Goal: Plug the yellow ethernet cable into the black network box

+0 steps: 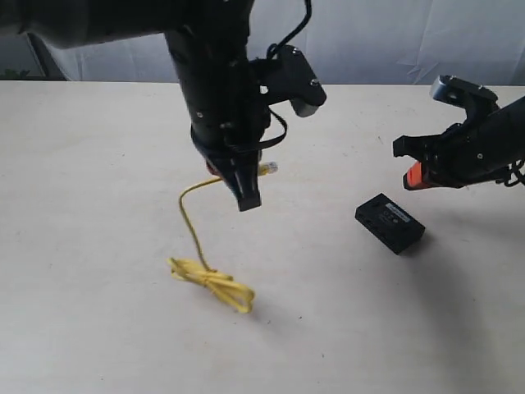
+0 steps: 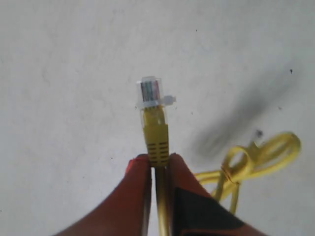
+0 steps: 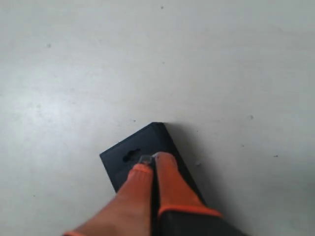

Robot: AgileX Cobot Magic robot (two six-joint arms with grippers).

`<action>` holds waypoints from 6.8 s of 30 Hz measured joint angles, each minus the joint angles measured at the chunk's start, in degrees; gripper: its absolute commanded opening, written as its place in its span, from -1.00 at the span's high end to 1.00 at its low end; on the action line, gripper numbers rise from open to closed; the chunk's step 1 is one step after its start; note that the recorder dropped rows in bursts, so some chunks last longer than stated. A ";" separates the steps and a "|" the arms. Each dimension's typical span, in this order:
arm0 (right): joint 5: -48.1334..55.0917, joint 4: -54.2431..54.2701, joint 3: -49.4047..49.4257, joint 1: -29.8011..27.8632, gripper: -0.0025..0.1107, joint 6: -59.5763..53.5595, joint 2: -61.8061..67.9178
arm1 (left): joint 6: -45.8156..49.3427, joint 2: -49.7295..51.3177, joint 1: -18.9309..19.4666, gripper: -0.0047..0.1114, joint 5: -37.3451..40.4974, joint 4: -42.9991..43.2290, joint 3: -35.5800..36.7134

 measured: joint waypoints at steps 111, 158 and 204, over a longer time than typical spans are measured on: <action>4.17 24.39 4.97 0.00 0.96 -21.02 7.57 | 14.60 4.30 1.79 0.92 -37.82 -11.05 20.63; 4.62 25.33 4.97 6.39 0.96 -22.91 7.21 | 24.96 11.66 1.79 0.92 -44.84 -36.33 20.63; -1.40 15.74 4.97 7.74 0.96 -13.06 4.97 | 26.26 12.93 1.79 0.92 -47.49 -35.27 20.63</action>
